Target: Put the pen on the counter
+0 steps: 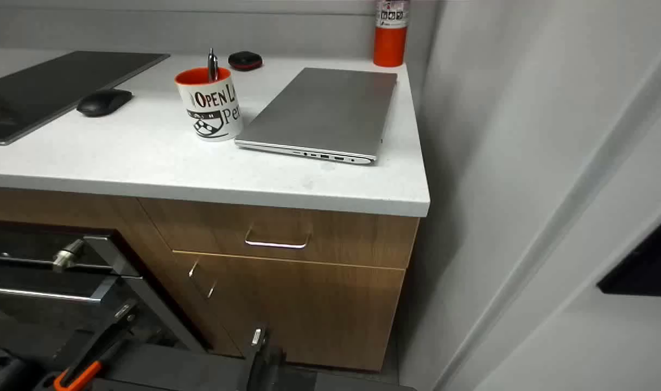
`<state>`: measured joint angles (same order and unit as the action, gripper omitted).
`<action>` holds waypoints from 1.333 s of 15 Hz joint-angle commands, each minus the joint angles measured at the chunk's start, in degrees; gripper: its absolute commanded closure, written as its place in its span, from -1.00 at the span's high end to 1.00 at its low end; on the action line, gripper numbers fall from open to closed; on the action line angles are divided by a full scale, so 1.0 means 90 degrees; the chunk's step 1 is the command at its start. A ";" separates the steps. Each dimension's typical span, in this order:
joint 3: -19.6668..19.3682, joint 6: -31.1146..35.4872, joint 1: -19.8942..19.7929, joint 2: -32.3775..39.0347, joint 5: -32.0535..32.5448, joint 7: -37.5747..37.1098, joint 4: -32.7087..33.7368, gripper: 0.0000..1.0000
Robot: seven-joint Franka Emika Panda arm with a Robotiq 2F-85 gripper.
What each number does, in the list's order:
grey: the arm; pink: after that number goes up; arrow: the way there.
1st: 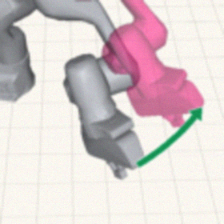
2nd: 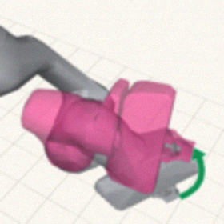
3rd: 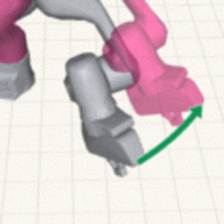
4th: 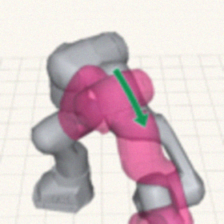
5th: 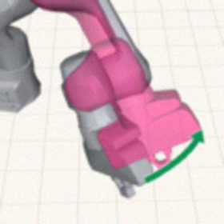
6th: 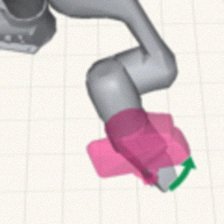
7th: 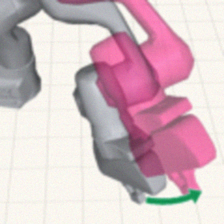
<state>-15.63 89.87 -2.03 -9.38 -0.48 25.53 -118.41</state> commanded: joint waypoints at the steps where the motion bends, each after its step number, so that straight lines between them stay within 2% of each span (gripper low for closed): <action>1: 0.0201 -0.0012 -0.0213 0.0013 -0.0028 0.0027 0.0007 1.00; 5: 0.0201 -0.0011 -0.0213 0.0013 -0.0028 0.0027 0.0008 1.00; 8: 0.0336 0.0497 -0.0152 -0.0059 -0.0307 0.0011 -0.0276 1.00; 10: 0.0480 0.1078 -0.0059 -0.0111 -0.0713 0.0035 -0.0531 1.00; 14: 0.0849 0.2926 0.0084 -0.0050 -0.1661 -0.0101 -0.0978 1.00; 17: 0.1074 0.4023 0.0163 0.0101 -0.1998 -0.0187 -0.1135 1.00; 20: 0.1106 0.3701 0.0125 0.0125 -0.1808 -0.0088 -0.1072 1.00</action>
<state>-5.80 123.27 -0.78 -8.25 -16.76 24.77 -128.13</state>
